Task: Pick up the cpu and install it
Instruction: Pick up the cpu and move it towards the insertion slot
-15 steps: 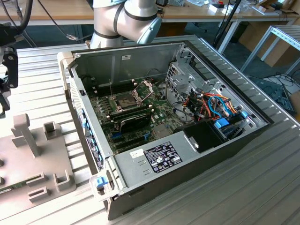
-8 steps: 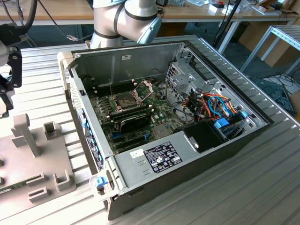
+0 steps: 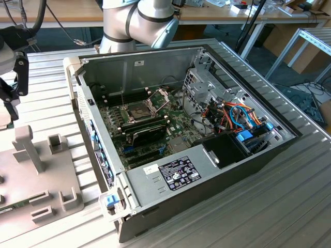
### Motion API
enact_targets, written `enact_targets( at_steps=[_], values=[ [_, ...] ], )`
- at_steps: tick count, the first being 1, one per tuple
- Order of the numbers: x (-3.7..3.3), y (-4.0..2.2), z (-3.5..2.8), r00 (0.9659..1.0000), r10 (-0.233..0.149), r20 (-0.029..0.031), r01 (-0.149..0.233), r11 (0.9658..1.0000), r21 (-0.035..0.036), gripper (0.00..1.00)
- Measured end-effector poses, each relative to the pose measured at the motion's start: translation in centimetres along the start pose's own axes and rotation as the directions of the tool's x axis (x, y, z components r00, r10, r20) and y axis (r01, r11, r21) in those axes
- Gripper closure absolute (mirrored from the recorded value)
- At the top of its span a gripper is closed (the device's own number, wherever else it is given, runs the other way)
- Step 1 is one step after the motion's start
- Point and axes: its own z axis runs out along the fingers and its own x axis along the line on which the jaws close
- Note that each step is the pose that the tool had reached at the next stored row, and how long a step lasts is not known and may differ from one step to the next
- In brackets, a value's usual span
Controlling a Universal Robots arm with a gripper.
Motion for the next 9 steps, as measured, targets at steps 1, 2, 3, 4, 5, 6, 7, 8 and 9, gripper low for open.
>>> enact_targets(
  at_steps=[1, 2, 3, 4, 5, 6, 7, 8, 9],
  values=[
    [-0.08, 0.00, 0.00, 1.0000, 0.000, 0.0000, 0.000, 1.0000, 0.0000, 0.45],
    [-0.44, -0.02, 0.01, 1.0000, 0.000, 0.0000, 0.000, 1.0000, 0.0000, 0.45],
    [-0.52, -0.02, 0.01, 1.0000, 0.000, 0.0000, 0.000, 1.0000, 0.0000, 0.45],
    [-0.53, -0.02, 0.01, 1.0000, 0.000, 0.0000, 0.000, 1.0000, 0.0000, 0.45],
    [-0.54, -0.02, 0.01, 1.0000, 0.000, 0.0000, 0.000, 1.0000, 0.0000, 0.45],
    [-0.54, -0.02, 0.01, 1.0000, 0.000, 0.0000, 0.000, 1.0000, 0.0000, 0.45],
    [-0.54, -0.02, 0.01, 1.0000, 0.000, 0.0001, 0.000, 1.0000, 0.0000, 0.45],
    [-0.55, -0.02, 0.01, 1.0000, 0.000, 0.0000, 0.000, 1.0000, 0.0000, 0.45],
    [-0.55, -0.02, 0.01, 1.0000, 0.000, 0.0000, 0.000, 1.0000, 0.0000, 0.45]
  ],
)
